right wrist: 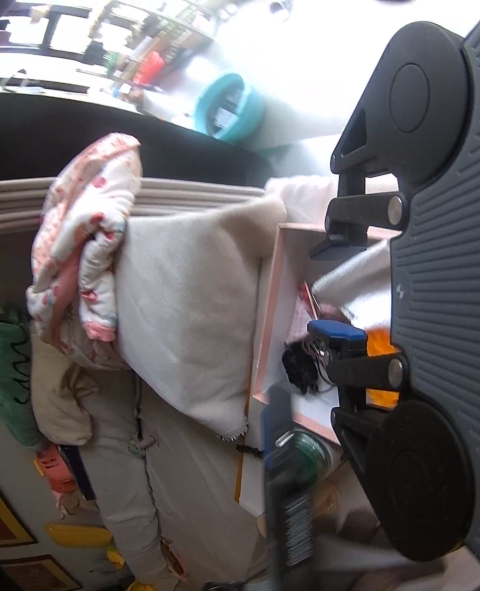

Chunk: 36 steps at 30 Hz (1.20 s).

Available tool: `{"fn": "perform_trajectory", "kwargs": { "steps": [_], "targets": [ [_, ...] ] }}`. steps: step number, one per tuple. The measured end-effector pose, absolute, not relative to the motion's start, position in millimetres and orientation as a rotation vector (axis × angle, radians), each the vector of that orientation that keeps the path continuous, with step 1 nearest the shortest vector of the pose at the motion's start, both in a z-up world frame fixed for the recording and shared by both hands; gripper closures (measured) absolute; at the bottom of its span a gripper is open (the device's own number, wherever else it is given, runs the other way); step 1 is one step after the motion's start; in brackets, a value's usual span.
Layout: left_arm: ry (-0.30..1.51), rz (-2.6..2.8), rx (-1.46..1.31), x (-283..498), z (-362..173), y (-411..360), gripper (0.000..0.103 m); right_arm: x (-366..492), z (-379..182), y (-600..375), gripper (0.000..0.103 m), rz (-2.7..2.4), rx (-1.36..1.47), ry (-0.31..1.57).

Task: Organize soft objects
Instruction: 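Grasp the second black cable on the table with the right gripper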

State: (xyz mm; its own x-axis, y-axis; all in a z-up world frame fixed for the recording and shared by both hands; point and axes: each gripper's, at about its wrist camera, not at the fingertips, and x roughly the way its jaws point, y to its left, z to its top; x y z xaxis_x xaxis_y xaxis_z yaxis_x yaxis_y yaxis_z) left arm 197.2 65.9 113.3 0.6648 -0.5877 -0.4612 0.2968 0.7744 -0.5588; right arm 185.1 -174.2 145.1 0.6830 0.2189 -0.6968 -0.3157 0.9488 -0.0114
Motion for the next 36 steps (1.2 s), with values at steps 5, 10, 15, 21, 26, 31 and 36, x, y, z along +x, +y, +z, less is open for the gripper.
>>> {"fn": "perform_trajectory", "kwargs": {
  "steps": [5,10,15,21,26,31,36],
  "targets": [
    [0.653,-0.548,-0.389,161.0,127.3,88.2,0.052,172.2,146.6,-176.0,0.057,0.321,-0.153,0.736],
    [0.685,-0.559,-0.138,90.4,126.2,109.5,0.052,169.4,143.6,-161.7,0.057,0.372,-0.157,0.769],
    [0.753,-0.517,-0.014,35.4,102.4,130.1,0.052,152.0,137.7,-127.4,0.056,0.474,-0.204,0.794],
    [0.738,-0.380,-0.118,13.2,92.8,172.1,0.052,159.4,147.9,-61.4,0.056,0.566,-0.169,0.864],
    [0.673,-0.399,-0.152,-3.7,86.4,199.8,0.052,220.4,152.0,19.5,0.056,0.605,-0.140,1.035],
    [0.642,-0.418,-0.269,-11.8,68.6,235.8,0.052,296.6,122.0,106.2,0.056,0.579,-0.210,1.143],
    [0.647,-0.422,-0.323,-12.5,54.8,266.4,0.052,353.8,72.1,151.3,0.067,0.516,-0.221,1.237]
  ]
}}
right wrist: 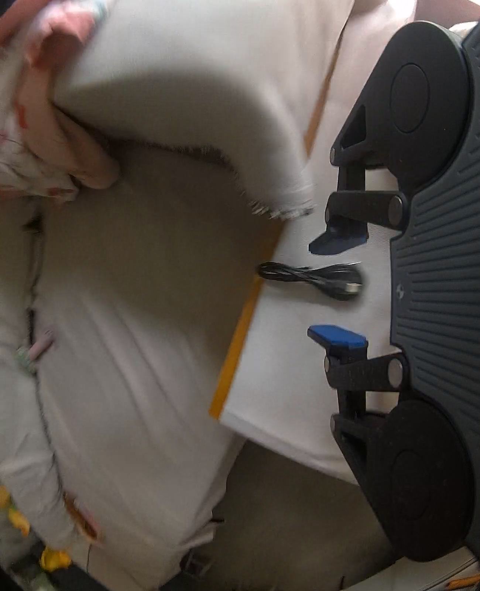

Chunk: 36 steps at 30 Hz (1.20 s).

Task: Organize soft objects
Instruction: 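Grasp the second black cable on the table with the right gripper, then drop the cable into the pink box with the right gripper while the left approaches the purple sponge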

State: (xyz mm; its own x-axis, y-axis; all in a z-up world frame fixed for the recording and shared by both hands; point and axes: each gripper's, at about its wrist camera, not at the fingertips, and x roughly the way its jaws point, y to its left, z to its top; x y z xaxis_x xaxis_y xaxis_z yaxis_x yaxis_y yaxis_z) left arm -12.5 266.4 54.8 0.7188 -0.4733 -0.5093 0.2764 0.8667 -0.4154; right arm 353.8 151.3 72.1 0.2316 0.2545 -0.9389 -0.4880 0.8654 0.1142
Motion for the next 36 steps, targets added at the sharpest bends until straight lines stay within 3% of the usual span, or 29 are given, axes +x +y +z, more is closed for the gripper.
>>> {"fn": "perform_trajectory", "kwargs": {
  "steps": [2,4,5,9,22,36],
  "targets": [
    [0.653,-0.436,-0.338,-13.4,50.9,272.4,0.052,369.4,54.6,153.3,0.071,0.481,-0.205,1.263],
    [0.656,-0.450,-0.348,-13.1,47.5,275.5,0.052,379.0,41.3,154.5,0.089,0.473,-0.194,1.292],
    [0.659,-0.453,-0.353,-12.7,46.2,276.1,0.052,379.9,37.4,153.9,0.093,0.473,-0.194,1.296],
    [0.672,-0.442,-0.365,-7.8,44.1,271.6,0.052,364.8,56.4,143.5,0.094,0.517,-0.193,1.239],
    [0.696,-0.527,-0.253,-7.4,69.5,202.2,0.052,232.1,219.9,37.9,0.098,0.682,-0.152,0.886],
    [0.762,-0.463,-0.177,-14.8,76.1,146.5,0.052,165.7,210.3,-78.7,0.096,0.491,-0.170,0.825]
  ]
}}
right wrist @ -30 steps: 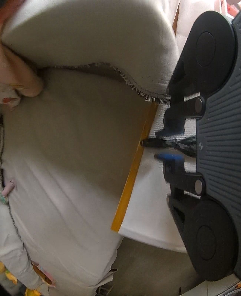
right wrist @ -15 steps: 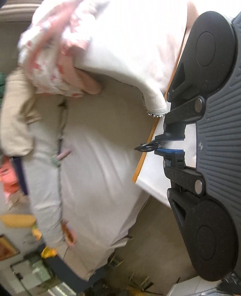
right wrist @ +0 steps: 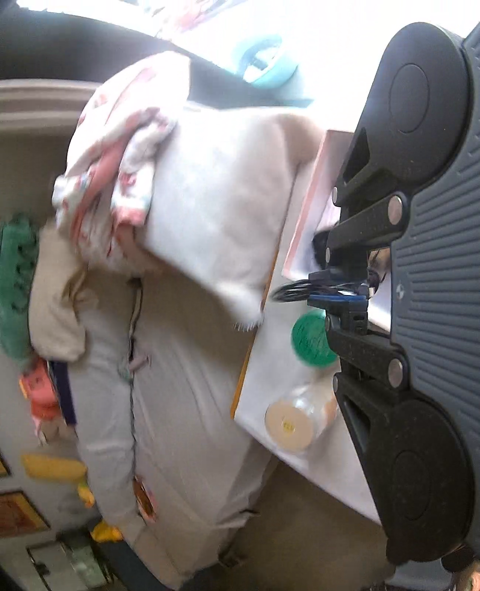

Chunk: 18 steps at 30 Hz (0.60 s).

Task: Organize soft objects
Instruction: 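Drop the cable into the pink box with the right gripper while the left approaches the purple sponge, then grasp the purple-and-pink sponge with the left gripper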

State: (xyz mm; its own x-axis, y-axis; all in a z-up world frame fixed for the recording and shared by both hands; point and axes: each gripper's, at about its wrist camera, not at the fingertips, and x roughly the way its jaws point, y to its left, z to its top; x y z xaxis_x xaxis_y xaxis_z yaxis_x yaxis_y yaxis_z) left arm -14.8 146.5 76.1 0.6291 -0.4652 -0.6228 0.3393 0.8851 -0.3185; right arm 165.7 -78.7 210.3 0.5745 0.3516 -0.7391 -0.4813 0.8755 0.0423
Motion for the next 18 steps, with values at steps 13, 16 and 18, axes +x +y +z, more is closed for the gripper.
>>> {"fn": "perform_trajectory", "kwargs": {
  "steps": [13,16,18],
  "targets": [
    [0.687,-0.168,-0.276,-42.9,53.5,180.0,0.052,58.3,120.9,-99.7,0.046,0.528,-0.268,0.629],
    [0.699,-0.143,-0.376,-47.4,44.2,193.0,0.052,32.2,88.7,-101.1,0.046,0.545,-0.266,0.667],
    [0.711,-0.164,-0.402,-51.3,40.9,193.5,0.052,18.2,71.2,-104.9,0.046,0.541,-0.262,0.681]
  ]
}}
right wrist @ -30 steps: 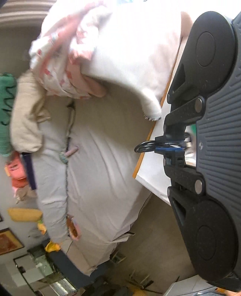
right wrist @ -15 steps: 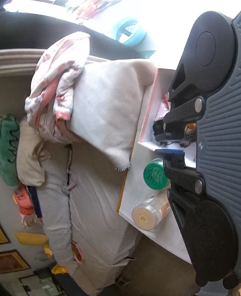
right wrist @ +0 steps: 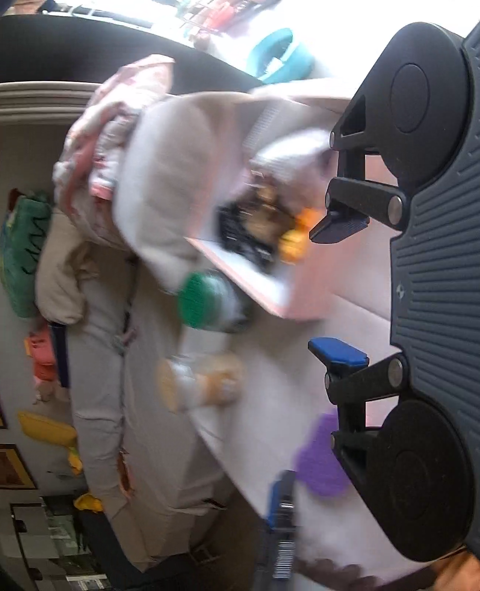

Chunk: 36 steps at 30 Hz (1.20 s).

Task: Organize soft objects
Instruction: 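Grasp the purple-and-pink sponge with the left gripper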

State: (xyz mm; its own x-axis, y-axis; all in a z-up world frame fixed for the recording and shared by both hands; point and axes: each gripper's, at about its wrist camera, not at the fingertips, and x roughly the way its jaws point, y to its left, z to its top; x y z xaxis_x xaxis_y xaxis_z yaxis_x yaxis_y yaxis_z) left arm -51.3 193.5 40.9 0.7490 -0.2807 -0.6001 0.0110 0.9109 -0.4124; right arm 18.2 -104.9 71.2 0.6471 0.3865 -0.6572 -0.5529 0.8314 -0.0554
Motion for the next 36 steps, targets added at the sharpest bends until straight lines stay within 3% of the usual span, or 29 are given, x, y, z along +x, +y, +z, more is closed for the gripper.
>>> {"fn": "perform_trajectory", "kwargs": {
  "steps": [12,17,19,22,27,32,36],
  "targets": [
    [0.726,-0.156,-0.158,-76.4,45.8,143.0,0.046,-14.3,8.6,-156.5,0.046,0.338,-0.131,0.759],
    [0.740,-0.167,-0.142,-79.5,44.6,134.8,0.046,-27.5,-1.3,-157.4,0.041,0.324,-0.165,0.691],
    [0.744,-0.171,-0.144,-78.4,44.2,134.1,0.046,-31.2,-5.9,-157.4,0.032,0.309,-0.160,0.655],
    [0.740,-0.184,-0.128,-82.3,45.9,134.3,0.047,-27.8,-5.0,-158.9,0.028,0.316,-0.143,0.662],
    [0.623,-0.219,0.016,-97.9,65.0,131.5,0.048,-26.6,-6.0,-156.5,0.025,0.322,-0.149,0.663],
    [0.712,-0.331,0.145,-88.7,51.3,107.0,0.048,-28.2,-6.0,-155.9,0.024,0.323,-0.150,0.663],
    [0.707,-0.368,0.266,-90.9,40.2,85.3,0.030,-28.4,-6.0,-155.4,0.023,0.323,-0.150,0.663]
  ]
}}
